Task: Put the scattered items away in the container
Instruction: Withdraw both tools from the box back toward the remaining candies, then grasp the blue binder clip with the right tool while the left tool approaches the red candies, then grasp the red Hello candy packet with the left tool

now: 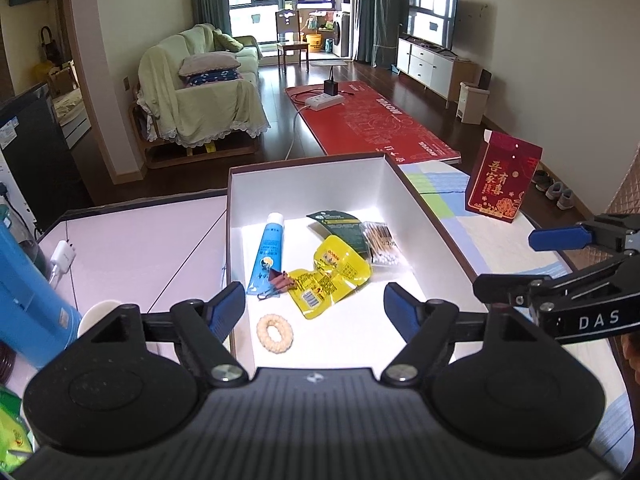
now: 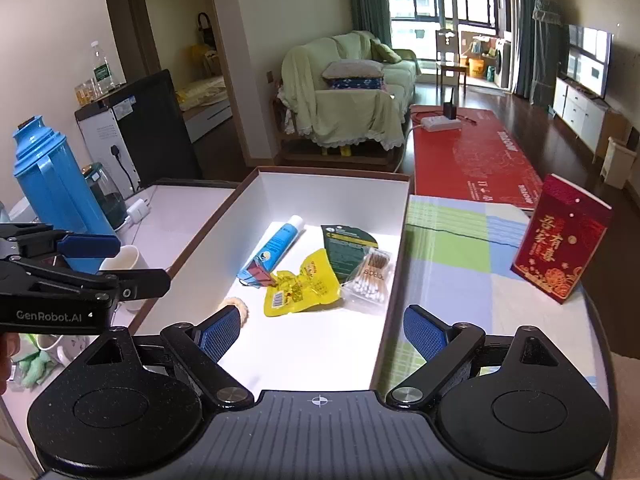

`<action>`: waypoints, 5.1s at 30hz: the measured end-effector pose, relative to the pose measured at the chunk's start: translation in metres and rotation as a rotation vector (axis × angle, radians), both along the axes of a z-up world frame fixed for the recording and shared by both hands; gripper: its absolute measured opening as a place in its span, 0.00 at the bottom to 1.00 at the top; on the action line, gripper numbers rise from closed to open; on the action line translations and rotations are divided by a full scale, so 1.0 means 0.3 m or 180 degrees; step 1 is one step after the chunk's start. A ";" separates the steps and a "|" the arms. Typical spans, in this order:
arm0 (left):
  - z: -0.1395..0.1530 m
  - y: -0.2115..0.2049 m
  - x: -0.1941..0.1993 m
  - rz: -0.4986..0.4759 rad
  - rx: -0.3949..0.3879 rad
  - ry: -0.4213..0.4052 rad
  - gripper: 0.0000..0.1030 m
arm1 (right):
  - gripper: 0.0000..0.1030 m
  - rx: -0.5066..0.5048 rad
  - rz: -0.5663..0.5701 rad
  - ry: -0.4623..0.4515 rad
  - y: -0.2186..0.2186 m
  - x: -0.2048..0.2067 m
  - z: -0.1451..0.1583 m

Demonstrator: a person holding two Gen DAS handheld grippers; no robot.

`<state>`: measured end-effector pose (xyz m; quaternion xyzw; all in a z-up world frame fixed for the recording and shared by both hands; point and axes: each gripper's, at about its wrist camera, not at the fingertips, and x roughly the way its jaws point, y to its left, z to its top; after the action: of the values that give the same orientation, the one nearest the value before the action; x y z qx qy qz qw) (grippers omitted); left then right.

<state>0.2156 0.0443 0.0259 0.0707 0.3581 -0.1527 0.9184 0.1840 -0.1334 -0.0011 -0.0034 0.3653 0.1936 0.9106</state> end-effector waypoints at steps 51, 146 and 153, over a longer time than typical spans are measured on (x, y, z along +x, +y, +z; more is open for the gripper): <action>-0.166 -0.002 -0.412 0.0323 0.0231 0.0401 0.81 | 0.89 0.0058 -0.0527 0.0469 -0.473 -0.380 -0.182; -0.539 -0.086 -0.353 -0.0372 0.0301 0.1018 0.23 | 0.23 -0.0490 0.0287 0.0620 -0.309 -0.275 -0.422; -0.415 -0.059 -0.365 -0.0288 0.0315 0.0786 0.23 | 0.23 -0.0447 0.0266 0.0487 -0.303 -0.299 -0.378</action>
<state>0.1061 0.0267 -0.0985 0.1126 0.4719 -0.1837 0.8549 0.0942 -0.2243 -0.1144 -0.0676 0.4459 0.2051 0.8686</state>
